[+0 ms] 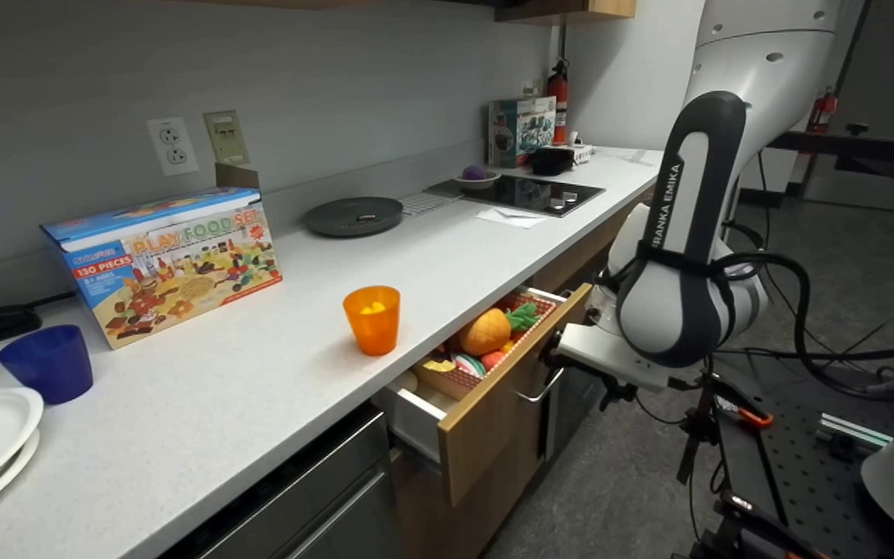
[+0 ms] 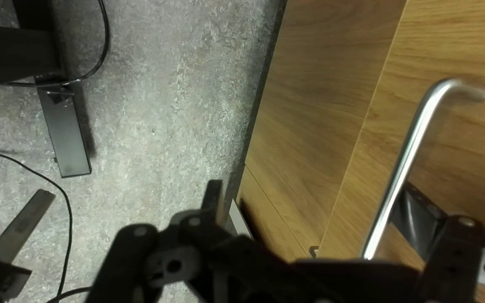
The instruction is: Open the drawer
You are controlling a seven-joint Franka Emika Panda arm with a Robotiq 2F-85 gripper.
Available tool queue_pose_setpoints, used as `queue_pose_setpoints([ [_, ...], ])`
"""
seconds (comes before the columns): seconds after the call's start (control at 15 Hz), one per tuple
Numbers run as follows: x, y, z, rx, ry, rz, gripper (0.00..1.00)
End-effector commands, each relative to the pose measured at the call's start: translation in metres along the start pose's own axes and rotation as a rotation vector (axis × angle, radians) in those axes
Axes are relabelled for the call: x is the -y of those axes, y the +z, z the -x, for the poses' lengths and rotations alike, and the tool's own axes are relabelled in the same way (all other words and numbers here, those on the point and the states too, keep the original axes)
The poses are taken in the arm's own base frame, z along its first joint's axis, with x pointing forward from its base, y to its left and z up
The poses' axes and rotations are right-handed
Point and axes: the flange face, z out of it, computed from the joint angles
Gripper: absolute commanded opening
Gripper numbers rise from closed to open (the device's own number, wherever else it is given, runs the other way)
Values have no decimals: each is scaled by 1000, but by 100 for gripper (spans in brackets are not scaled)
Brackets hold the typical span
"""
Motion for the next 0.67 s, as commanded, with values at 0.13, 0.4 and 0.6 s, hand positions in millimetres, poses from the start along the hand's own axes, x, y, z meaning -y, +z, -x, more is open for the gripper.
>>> queue_pose_setpoints([
  [0.13,9,-17,18,-38,-60,35,100],
  [0.4,2,-24,23,-130,-158,37,100],
  [0.6,-24,-47,27,-238,-213,32,100],
])
